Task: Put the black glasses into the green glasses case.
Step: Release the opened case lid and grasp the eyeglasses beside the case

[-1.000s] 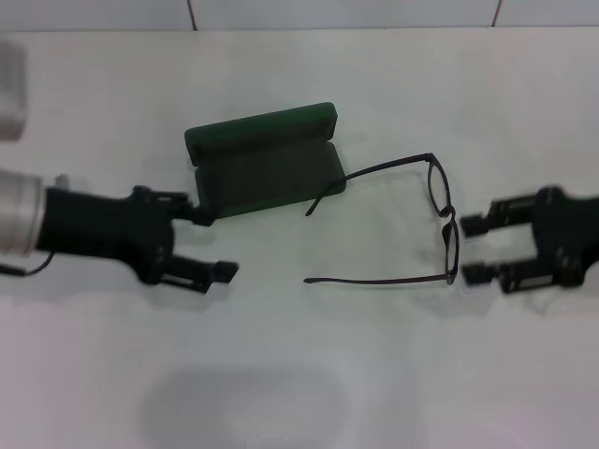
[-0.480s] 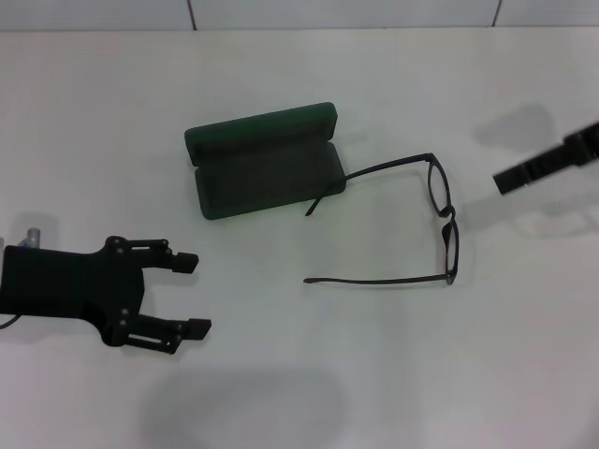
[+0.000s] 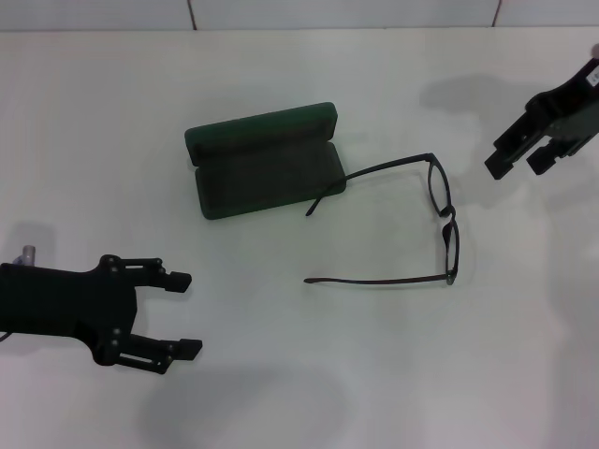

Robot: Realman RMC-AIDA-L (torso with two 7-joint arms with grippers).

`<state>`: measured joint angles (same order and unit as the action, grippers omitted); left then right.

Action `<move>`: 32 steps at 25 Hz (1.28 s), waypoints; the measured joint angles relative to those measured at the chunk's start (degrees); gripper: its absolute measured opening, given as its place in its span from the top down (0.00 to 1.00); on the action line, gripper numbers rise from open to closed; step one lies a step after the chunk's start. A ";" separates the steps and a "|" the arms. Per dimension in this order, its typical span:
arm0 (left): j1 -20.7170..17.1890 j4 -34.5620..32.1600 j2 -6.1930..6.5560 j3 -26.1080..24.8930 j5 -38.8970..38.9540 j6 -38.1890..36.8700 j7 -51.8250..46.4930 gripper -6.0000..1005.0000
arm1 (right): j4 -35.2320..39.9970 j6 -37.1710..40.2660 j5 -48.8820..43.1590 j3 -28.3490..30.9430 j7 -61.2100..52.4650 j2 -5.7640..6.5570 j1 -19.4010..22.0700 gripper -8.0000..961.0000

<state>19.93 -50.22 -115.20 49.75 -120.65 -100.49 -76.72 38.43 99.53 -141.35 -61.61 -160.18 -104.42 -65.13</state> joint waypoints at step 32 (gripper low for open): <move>-0.06 0.83 -0.78 0.00 -0.02 1.27 0.88 0.16 | -9.64 -18.47 -13.80 0.00 -2.55 -11.30 -4.51 0.39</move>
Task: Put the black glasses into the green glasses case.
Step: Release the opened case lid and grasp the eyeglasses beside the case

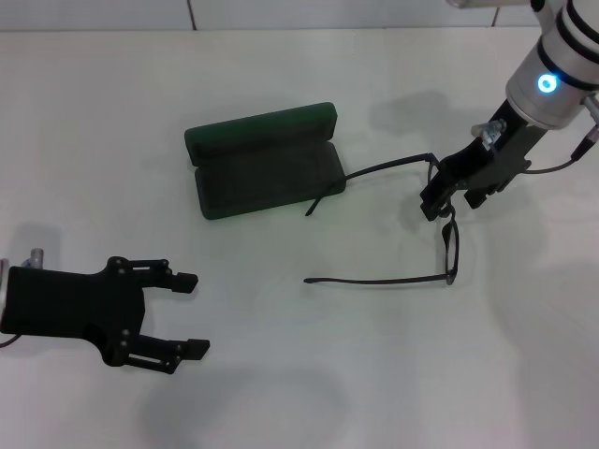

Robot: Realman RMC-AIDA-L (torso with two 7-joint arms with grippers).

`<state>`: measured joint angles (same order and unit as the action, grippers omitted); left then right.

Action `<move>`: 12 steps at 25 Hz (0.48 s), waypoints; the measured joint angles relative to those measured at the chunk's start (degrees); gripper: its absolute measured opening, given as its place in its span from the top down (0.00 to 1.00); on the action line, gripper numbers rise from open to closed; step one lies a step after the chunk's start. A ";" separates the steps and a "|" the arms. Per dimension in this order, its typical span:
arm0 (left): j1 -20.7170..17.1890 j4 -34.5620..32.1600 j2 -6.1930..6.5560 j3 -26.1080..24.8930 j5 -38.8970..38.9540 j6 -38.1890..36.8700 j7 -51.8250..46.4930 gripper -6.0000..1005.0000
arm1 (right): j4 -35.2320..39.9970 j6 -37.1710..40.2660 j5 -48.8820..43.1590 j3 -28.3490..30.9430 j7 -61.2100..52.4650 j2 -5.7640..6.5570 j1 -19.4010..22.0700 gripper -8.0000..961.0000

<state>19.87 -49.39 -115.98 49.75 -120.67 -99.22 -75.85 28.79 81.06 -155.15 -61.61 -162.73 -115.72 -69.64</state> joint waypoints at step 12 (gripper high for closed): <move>0.08 0.01 0.03 0.00 0.00 0.74 0.47 0.18 | 0.35 -0.69 1.66 -4.48 0.03 -0.50 -0.03 0.43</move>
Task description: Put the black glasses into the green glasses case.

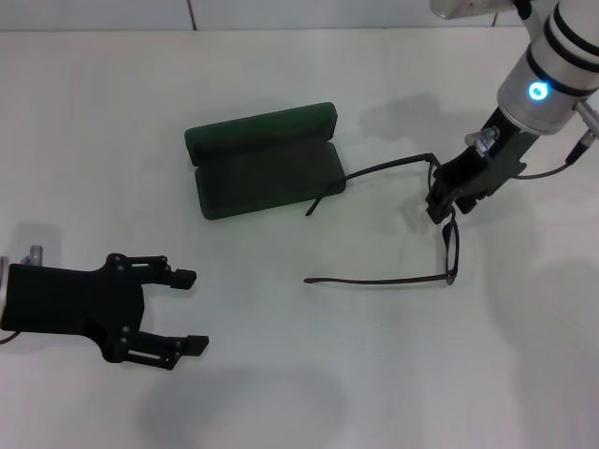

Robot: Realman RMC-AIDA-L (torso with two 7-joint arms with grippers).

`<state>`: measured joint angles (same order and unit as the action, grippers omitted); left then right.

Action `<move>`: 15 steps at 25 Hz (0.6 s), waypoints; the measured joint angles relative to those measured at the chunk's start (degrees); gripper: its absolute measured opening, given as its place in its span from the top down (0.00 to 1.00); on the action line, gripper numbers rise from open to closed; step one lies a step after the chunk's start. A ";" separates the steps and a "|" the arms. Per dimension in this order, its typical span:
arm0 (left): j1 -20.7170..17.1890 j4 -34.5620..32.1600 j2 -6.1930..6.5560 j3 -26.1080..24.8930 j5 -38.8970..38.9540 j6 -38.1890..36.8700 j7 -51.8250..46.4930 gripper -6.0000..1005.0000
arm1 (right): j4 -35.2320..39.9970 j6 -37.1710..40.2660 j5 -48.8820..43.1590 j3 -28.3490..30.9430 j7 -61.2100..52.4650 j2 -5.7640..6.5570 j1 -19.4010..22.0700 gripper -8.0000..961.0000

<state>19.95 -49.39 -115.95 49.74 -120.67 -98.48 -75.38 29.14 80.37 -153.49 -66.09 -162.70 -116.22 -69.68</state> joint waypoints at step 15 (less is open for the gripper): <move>-0.20 -0.01 -0.01 0.02 0.00 0.04 0.07 0.20 | 0.09 -0.66 0.48 -0.19 0.28 0.18 1.59 0.90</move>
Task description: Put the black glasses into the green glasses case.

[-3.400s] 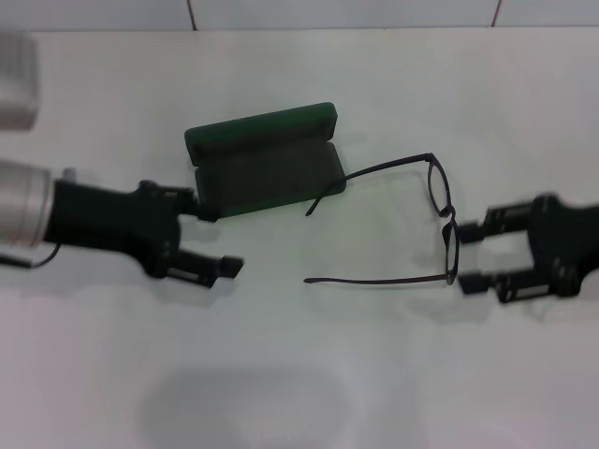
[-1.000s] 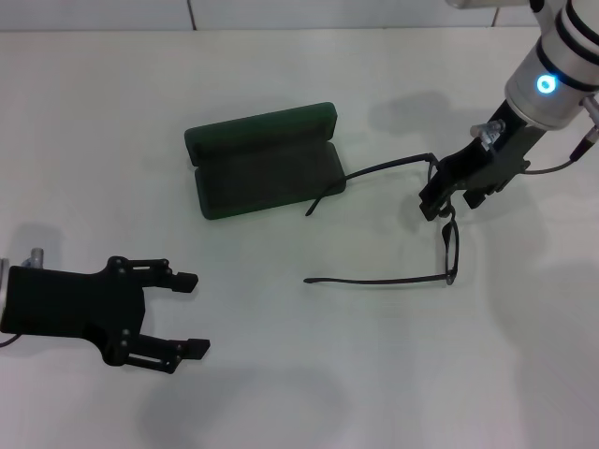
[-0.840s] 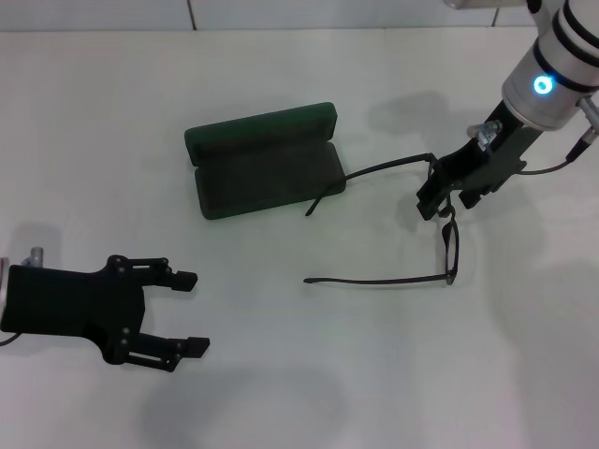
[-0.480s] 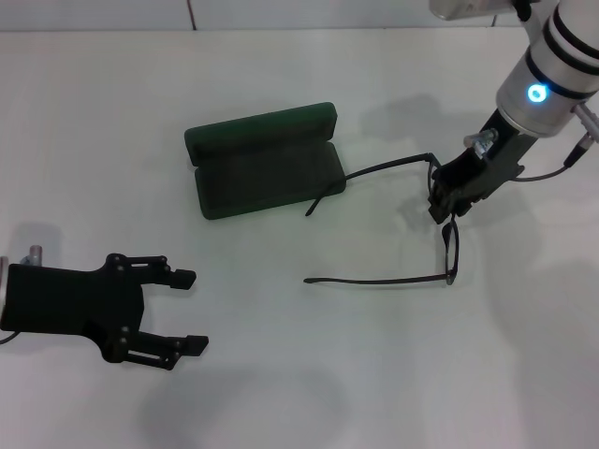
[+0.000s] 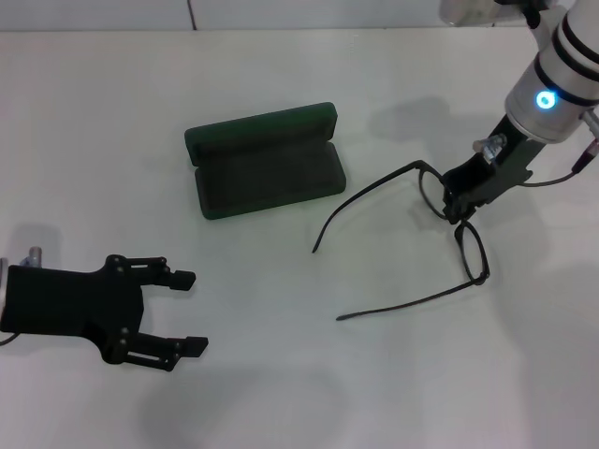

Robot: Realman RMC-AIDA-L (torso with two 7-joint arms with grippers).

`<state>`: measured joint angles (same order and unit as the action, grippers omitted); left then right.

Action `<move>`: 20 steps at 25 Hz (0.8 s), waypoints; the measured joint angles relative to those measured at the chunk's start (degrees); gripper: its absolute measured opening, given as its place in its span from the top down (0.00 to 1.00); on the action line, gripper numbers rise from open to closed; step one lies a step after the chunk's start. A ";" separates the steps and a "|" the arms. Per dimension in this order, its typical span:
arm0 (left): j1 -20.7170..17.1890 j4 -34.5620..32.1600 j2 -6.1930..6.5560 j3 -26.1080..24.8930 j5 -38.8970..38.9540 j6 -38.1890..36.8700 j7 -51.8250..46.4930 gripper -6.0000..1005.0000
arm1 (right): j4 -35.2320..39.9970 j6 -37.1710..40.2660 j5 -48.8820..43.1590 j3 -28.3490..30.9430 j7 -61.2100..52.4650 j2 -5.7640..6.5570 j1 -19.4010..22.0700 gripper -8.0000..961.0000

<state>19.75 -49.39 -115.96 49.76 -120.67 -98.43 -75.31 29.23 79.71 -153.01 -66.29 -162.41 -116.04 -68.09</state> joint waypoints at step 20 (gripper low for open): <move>0.06 0.08 -1.92 -4.87 1.08 -0.33 -2.57 0.23 | 15.56 3.66 0.74 -2.23 7.43 0.64 7.86 0.93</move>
<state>19.81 -49.31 -117.88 44.89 -119.59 -98.76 -77.87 44.79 83.37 -152.27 -68.52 -154.98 -115.40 -60.22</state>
